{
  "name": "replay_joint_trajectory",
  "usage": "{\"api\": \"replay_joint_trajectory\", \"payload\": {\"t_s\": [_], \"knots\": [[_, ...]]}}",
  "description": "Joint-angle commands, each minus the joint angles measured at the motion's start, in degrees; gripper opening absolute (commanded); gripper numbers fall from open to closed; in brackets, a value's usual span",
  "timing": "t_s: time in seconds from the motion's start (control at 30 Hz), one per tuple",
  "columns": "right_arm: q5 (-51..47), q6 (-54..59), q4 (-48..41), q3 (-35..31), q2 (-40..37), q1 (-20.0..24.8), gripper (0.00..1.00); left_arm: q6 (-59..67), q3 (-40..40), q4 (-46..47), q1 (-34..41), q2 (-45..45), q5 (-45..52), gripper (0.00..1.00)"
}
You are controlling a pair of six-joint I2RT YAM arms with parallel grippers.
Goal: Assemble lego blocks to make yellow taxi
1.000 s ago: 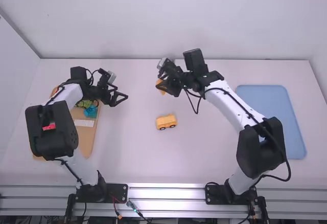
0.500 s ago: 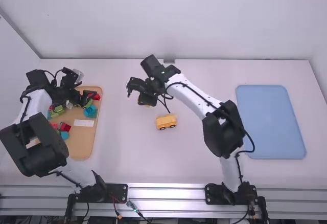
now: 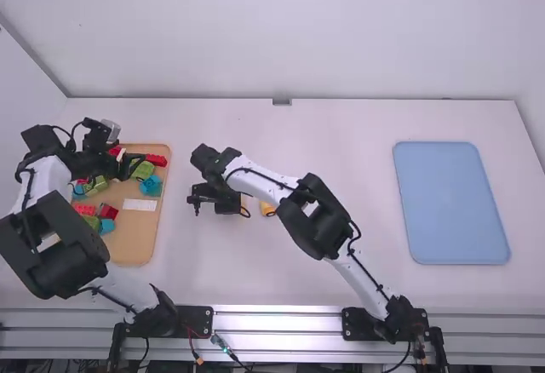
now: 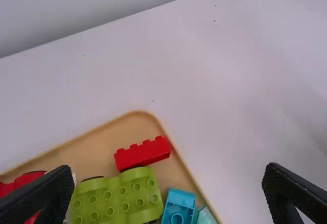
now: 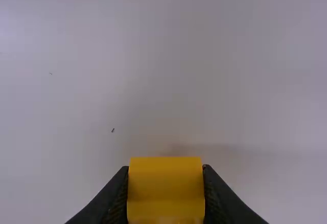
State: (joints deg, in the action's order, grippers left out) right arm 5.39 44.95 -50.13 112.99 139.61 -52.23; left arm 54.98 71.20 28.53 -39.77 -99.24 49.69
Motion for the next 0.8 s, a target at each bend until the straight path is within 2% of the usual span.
{"api": "replay_joint_trajectory", "payload": {"t_s": [0.0,0.2,0.3,0.4,0.47,0.5,0.53,0.57,0.77], "knots": [[-3.06,-2.01,0.59,1.27,-0.31,0.98,0.10,0.37,0.63,0.22,0.35,1.01,1.95,0.99],[-4.26,-4.22,1.20,1.27,-0.31,1.42,0.13,0.37,0.63,1.27,0.37,1.01,1.95,0.99],[-3.89,-4.22,1.20,1.27,-0.31,1.88,0.26,0.37,0.46,1.38,0.39,1.01,1.95,0.99],[-3.89,-4.22,1.07,1.27,-0.31,1.90,0.48,0.39,0.46,1.46,0.37,1.01,1.97,0.99],[-3.76,-4.17,0.76,1.27,-0.31,1.73,0.51,0.42,0.46,1.49,0.20,1.01,1.95,0.99],[-3.76,-4.22,0.52,1.27,-0.31,1.49,0.56,0.37,0.46,1.49,0.28,1.01,1.99,0.99],[-3.76,-4.22,0.35,1.27,-0.31,1.57,0.91,0.37,0.46,1.51,0.57,1.01,1.95,0.99],[-3.74,-4.24,0.39,1.27,-0.31,1.60,0.99,0.37,0.46,1.51,0.63,1.01,1.95,0.99],[-3.69,-4.79,1.25,3.26,-1.01,2.75,0.99,0.46,-0.02,1.40,3.96,1.01,5.01,0.99]]}}
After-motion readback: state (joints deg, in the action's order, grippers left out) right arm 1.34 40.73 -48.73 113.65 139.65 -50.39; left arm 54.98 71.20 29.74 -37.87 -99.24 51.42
